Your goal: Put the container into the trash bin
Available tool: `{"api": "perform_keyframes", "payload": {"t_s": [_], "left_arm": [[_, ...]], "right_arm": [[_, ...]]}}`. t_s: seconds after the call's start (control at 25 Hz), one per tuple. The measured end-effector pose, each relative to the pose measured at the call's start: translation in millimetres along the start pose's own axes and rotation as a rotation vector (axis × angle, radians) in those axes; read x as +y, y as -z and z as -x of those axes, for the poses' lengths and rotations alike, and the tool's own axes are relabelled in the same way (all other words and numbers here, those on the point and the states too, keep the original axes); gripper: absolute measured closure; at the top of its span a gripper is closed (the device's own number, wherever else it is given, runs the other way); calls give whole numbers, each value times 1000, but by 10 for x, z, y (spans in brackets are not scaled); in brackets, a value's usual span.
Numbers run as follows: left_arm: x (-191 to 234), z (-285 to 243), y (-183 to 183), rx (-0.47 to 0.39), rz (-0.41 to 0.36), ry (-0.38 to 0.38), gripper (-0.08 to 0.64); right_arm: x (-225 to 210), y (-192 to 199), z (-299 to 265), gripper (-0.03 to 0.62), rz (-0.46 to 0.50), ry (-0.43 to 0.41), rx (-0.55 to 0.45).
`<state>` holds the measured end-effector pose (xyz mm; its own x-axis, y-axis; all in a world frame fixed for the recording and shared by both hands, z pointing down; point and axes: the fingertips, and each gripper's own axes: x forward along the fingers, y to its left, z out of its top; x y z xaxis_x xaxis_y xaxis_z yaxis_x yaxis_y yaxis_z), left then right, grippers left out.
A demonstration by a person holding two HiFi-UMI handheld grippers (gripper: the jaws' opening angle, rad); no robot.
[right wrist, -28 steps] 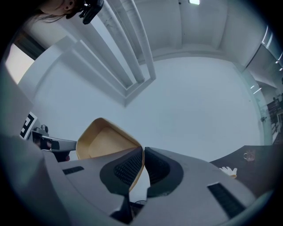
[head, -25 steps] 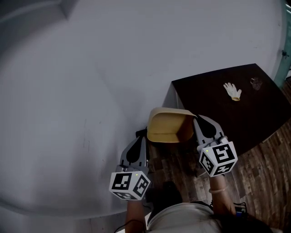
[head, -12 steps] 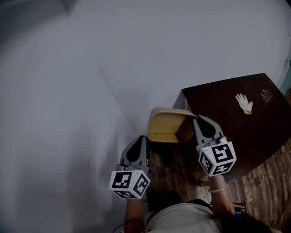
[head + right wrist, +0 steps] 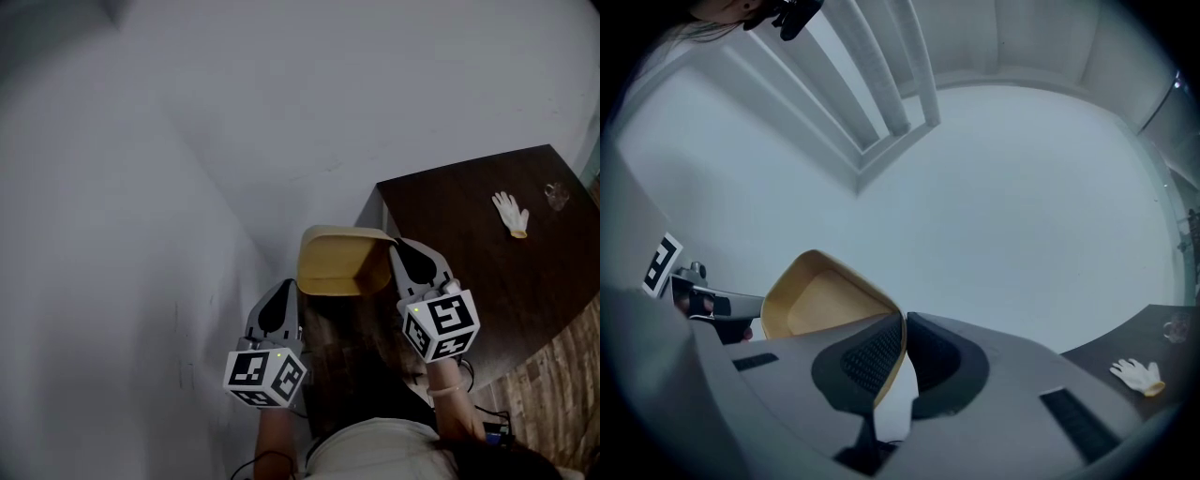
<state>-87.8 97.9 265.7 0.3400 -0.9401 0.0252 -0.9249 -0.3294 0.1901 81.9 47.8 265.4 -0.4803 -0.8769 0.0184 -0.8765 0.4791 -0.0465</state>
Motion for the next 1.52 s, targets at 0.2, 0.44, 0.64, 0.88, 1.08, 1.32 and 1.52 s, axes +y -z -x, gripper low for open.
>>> {"api": "perform_keyframes", "payload": {"t_s": [0.2, 0.44, 0.64, 0.88, 1.08, 1.32, 1.52], "left_arm": [[219, -491, 8, 14, -12, -15, 540], [548, -1137, 23, 26, -18, -36, 540], [768, -1504, 171, 39, 13, -39, 540], [870, -1820, 276, 48, 39, -74, 540], [1057, -2004, 489, 87, 46, -95, 540], [1379, -2117, 654, 94, 41, -118, 540], [1635, -2215, 835, 114, 47, -104, 540]], "right_arm": [[-245, 69, -527, 568, -14, -13, 12], [-524, 181, -1235, 568, -19, -28, 39], [-683, 374, -1617, 568, -27, -32, 72], [-892, 516, -1903, 568, -36, -48, 100], [-960, 794, -2150, 568, -45, -51, 147], [-908, 1034, -2445, 568, -42, -52, 188], [-832, 1242, -2663, 568, -20, -32, 220]]}}
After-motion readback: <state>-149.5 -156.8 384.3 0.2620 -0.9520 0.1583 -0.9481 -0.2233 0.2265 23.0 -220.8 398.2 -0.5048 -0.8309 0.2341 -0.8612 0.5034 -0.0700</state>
